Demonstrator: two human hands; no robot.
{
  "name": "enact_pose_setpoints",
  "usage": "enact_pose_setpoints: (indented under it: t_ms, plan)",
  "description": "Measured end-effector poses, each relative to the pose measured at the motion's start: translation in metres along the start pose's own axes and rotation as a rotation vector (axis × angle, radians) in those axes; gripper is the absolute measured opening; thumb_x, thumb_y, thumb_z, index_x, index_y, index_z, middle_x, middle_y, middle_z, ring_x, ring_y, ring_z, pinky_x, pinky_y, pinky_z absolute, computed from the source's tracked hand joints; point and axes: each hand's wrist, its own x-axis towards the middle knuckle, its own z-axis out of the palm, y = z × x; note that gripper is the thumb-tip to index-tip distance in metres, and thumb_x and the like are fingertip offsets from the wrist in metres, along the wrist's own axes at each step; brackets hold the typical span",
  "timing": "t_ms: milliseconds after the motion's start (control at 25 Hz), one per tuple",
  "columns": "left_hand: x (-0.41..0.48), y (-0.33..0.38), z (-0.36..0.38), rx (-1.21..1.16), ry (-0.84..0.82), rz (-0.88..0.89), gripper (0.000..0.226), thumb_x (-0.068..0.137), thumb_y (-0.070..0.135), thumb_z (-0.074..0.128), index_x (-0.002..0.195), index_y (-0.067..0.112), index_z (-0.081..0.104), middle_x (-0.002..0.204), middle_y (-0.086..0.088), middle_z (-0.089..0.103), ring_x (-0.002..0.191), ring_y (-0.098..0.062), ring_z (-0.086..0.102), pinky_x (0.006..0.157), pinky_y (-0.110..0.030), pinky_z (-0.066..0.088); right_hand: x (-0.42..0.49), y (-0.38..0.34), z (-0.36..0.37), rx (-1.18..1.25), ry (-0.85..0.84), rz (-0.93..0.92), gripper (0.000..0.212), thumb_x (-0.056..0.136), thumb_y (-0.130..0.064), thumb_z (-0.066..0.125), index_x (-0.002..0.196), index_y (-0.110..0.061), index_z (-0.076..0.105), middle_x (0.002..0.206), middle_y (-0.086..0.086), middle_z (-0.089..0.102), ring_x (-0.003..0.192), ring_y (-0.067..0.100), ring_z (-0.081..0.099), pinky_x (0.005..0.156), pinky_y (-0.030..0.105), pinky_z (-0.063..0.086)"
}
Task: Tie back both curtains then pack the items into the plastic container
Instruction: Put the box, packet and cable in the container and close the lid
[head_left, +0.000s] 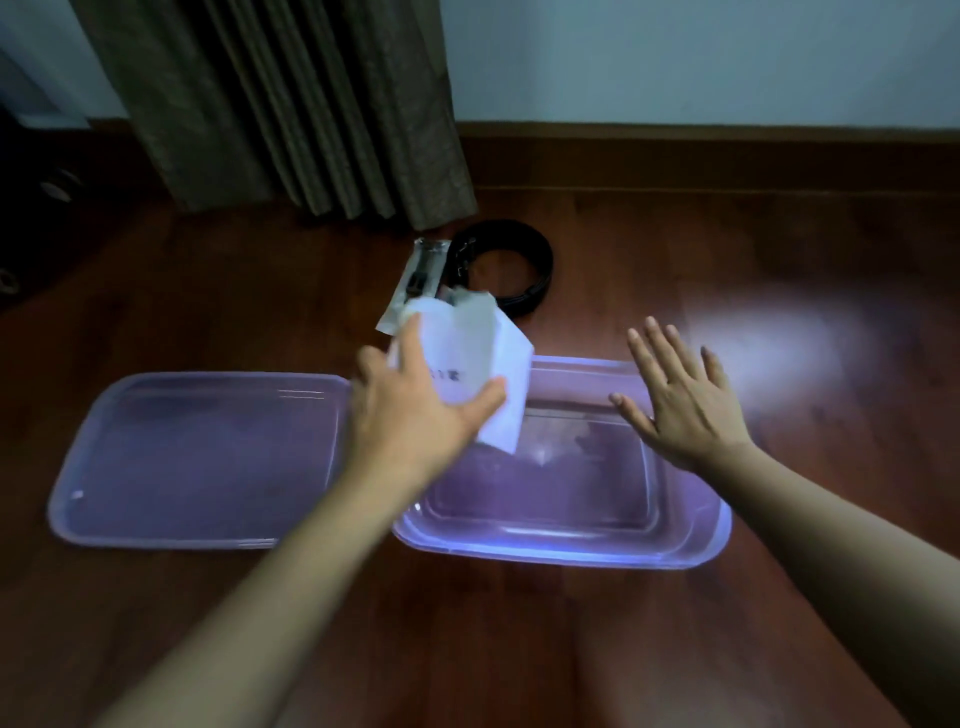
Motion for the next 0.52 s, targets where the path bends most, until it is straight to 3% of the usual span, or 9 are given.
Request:
enact_pose_setpoints:
  t_ms: [200, 400, 520]
  plan:
    - [-0.025, -0.011, 0.062, 0.305, -0.185, 0.058, 0.092, 0.074, 0.072, 0.047, 0.146, 0.035, 0.003, 0.135, -0.02, 0.026, 0.12, -0.04, 0.037, 0.095, -0.041, 0.04, -0.016, 0.004, 0.01, 0.015, -0.042, 0.104, 0.083, 0.082, -0.064, 0.006, 0.15, -0.016, 0.007, 0.158, 0.004, 0.008, 0.146, 0.022, 0.01, 0.115, 0.047, 0.014]
    - [-0.009, -0.024, 0.075, 0.352, -0.146, -0.001, 0.089, 0.078, 0.077, 0.035, 0.147, 0.026, 0.012, 0.14, -0.02, 0.021, 0.12, -0.041, 0.038, 0.092, -0.04, 0.043, -0.013, 0.003, 0.013, 0.074, -0.041, 0.081, 0.085, 0.081, -0.065, 0.006, 0.15, -0.014, 0.007, 0.158, 0.006, 0.007, 0.146, 0.023, 0.008, 0.116, 0.041, 0.014]
    - [-0.012, -0.024, 0.073, 0.374, -0.19, 0.035, 0.1, 0.074, 0.082, 0.028, 0.15, 0.025, -0.003, 0.156, -0.011, -0.01, 0.139, -0.041, 0.016, 0.102, -0.045, 0.038, -0.012, 0.004, 0.016, 0.072, -0.038, 0.081, 0.087, 0.081, -0.067, 0.006, 0.149, -0.014, 0.007, 0.158, 0.006, 0.007, 0.146, 0.025, 0.008, 0.116, 0.04, 0.015]
